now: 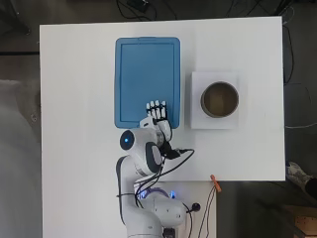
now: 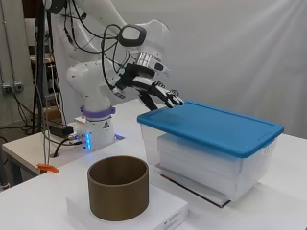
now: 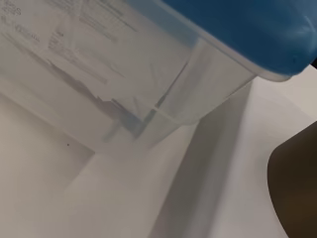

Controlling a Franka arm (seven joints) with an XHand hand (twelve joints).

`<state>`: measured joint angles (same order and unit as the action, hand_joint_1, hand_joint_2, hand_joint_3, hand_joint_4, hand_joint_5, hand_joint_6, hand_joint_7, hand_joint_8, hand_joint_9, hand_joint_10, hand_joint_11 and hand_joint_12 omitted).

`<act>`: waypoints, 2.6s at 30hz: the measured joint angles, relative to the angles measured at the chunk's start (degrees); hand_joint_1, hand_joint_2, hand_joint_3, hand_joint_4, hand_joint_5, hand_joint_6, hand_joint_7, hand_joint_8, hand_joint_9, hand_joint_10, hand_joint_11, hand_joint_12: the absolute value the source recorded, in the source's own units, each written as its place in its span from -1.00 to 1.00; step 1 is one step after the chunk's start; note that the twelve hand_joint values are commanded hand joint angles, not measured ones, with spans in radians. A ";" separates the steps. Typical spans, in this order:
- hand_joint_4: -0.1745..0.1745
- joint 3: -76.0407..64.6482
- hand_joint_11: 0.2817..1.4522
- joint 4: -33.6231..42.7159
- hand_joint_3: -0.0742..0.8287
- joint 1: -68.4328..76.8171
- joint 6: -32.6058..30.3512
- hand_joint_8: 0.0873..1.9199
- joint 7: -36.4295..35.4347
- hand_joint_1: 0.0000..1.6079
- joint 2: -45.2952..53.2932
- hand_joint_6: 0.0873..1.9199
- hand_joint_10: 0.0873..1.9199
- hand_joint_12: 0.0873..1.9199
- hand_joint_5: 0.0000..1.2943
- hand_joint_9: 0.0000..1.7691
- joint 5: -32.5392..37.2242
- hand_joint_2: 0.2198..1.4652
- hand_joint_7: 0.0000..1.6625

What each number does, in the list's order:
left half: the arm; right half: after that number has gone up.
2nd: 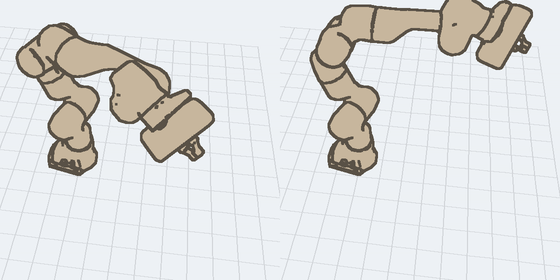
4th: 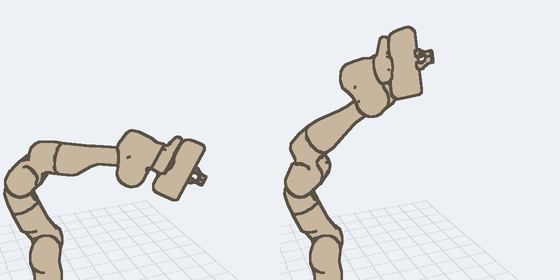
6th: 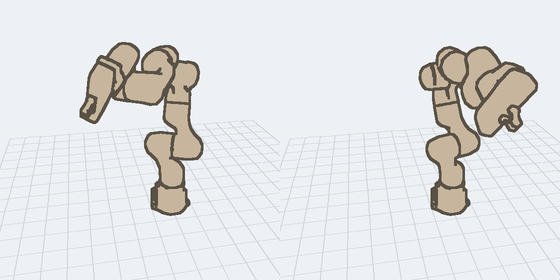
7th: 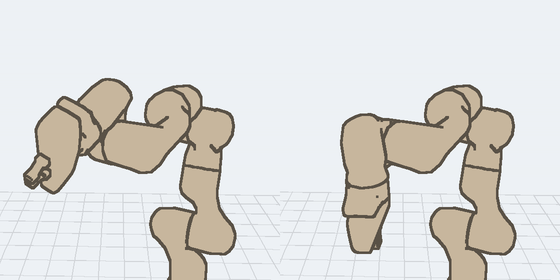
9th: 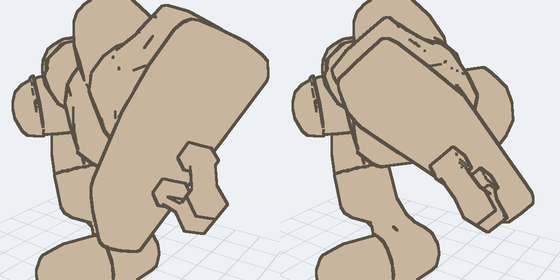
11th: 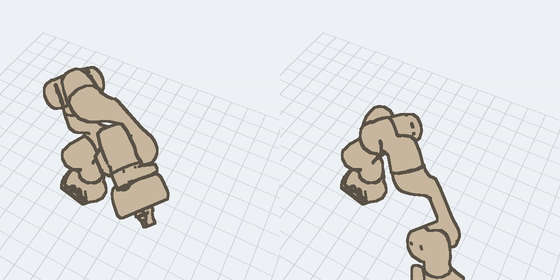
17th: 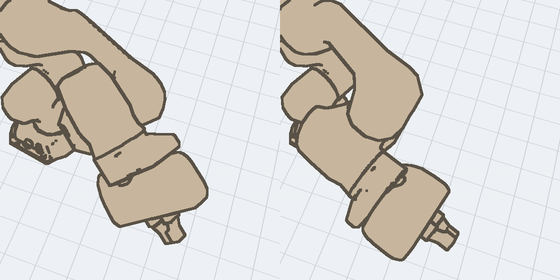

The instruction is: Teleoperate dual arm-hand system to remove items from a box

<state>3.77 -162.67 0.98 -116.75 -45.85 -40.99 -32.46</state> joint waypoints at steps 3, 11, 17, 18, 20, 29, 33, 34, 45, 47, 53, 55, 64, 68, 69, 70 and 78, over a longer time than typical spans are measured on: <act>0.16 -0.20 -0.42 -0.30 -0.83 -0.06 -1.05 -0.01 0.54 0.11 1.90 0.11 -0.28 -0.43 -0.29 -0.23 -2.25 0.35 -0.30; -0.82 -10.88 -0.52 -0.84 -0.76 1.78 -6.65 0.69 -26.17 0.62 0.40 0.88 0.40 0.15 -0.43 -0.11 3.25 0.71 -0.21; -0.01 -10.92 -0.53 1.53 -0.81 2.53 -8.50 0.66 -27.78 0.46 -0.40 0.94 0.51 0.22 -0.45 -0.15 8.44 0.80 -0.21; 0.45 -10.75 -0.53 2.87 -0.83 2.67 -8.37 0.67 -27.73 0.50 -0.14 0.97 0.53 0.23 -0.49 -0.16 9.03 0.78 -0.23; -0.11 -10.79 -0.53 4.46 -0.80 2.91 -8.20 0.74 -27.89 0.45 0.65 0.98 0.50 0.22 -0.48 -0.18 10.22 0.82 -0.26; -0.31 -13.53 -0.55 17.49 -0.84 3.73 5.59 0.88 -28.48 0.31 8.21 0.66 0.79 0.20 -0.28 -0.25 25.82 0.88 -0.27; -0.45 -12.90 -0.58 21.05 -0.84 3.57 8.17 0.80 -26.52 0.49 9.72 0.70 0.69 0.24 -0.28 -0.23 23.45 0.82 -0.29; -0.43 -12.64 -0.57 22.40 -0.84 3.53 7.96 0.76 -25.77 0.53 10.63 0.73 0.62 0.11 -0.28 -0.23 22.02 0.80 -0.29; -0.16 -13.41 -0.62 54.46 -0.87 2.36 3.32 -0.32 -25.02 -0.09 39.70 -0.38 -0.37 -0.64 -0.52 -0.37 17.10 0.51 -0.47; -0.23 -14.83 -0.77 55.42 -0.88 3.85 4.22 -0.89 -24.07 -0.67 39.75 -0.91 -0.90 -0.97 -0.86 -0.68 16.00 0.06 -0.83; 0.07 -14.37 -0.74 55.81 -0.82 4.60 7.02 -1.00 -24.36 -0.74 38.01 -1.00 -1.00 -1.00 -0.95 -0.70 21.40 -0.04 -0.87; 0.02 -14.09 -0.74 51.94 -0.83 4.50 7.09 -1.00 -26.58 -0.71 37.65 -1.00 -1.00 -1.00 -0.93 -0.67 22.89 -0.01 -0.83; -0.04 -13.98 -0.76 42.51 -0.85 9.26 9.06 -1.00 -26.55 -0.72 39.85 -1.00 -1.00 -1.00 -0.87 -0.62 22.12 -0.03 -0.73; -0.02 -15.48 -0.77 44.68 -0.84 15.24 9.52 -1.00 -26.94 -0.70 42.45 -1.00 -1.00 -1.00 -0.87 -0.64 22.36 -0.03 -0.74; -0.02 -15.37 -0.76 45.40 -0.84 15.14 9.50 -1.00 -27.13 -0.70 44.18 -1.00 -1.00 -1.00 -0.87 -0.64 22.43 -0.03 -0.74; -0.02 -15.44 -0.76 46.00 -0.84 14.72 9.40 -1.00 -27.27 -0.70 45.79 -1.00 -1.00 -1.00 -0.87 -0.64 22.46 -0.02 -0.73; -0.07 -17.30 -0.59 49.33 -0.89 12.25 8.83 -0.57 -25.99 -0.21 50.74 -0.67 -0.55 -0.62 -0.51 -0.44 21.79 0.13 -0.57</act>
<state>-13.52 -113.33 13.24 -107.93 -71.84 9.76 -10.66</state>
